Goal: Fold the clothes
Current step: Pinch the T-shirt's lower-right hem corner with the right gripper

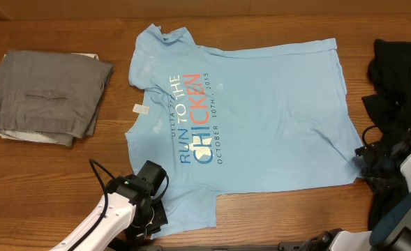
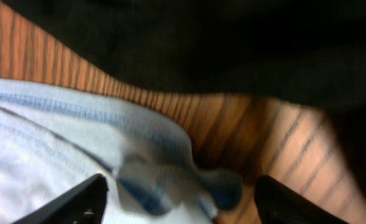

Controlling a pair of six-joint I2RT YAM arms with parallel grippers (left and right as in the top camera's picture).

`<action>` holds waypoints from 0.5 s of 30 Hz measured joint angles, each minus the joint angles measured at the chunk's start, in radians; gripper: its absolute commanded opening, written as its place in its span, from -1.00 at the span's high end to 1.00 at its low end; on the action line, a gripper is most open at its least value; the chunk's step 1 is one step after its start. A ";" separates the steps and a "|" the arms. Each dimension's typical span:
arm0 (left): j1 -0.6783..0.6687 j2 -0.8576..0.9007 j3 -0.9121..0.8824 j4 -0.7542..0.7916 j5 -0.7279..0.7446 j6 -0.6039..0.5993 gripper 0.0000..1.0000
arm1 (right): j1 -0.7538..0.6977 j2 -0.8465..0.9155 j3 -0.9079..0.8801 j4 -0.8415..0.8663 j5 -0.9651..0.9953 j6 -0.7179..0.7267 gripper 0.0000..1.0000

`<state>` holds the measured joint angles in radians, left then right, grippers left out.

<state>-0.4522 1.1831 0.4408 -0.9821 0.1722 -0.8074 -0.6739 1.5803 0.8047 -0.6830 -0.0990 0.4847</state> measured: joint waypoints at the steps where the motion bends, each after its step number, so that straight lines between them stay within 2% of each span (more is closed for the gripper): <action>1: 0.000 0.000 0.000 0.000 0.000 0.000 0.83 | 0.000 0.000 -0.008 0.011 0.002 -0.003 -0.44; 6: 0.000 0.000 -0.001 0.000 0.000 0.000 0.85 | 0.000 0.000 -0.017 0.029 0.007 -0.016 -0.13; 7: 0.000 0.000 -0.001 0.000 0.000 0.000 0.85 | 0.000 0.000 -0.019 0.029 0.009 -0.020 -0.18; 8: 0.000 0.000 -0.001 0.001 0.000 0.000 0.85 | 0.000 0.000 -0.021 0.028 0.010 -0.017 -0.46; 9: 0.000 0.000 -0.001 0.001 0.000 0.000 0.84 | 0.000 0.000 -0.021 0.029 0.012 -0.018 -0.53; 15: 0.000 0.000 -0.001 0.001 0.000 0.000 0.84 | 0.000 -0.003 -0.018 0.026 0.019 -0.021 -0.56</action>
<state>-0.4522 1.1831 0.4397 -0.9813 0.1722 -0.8074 -0.6735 1.5772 0.7868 -0.6575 -0.0795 0.4641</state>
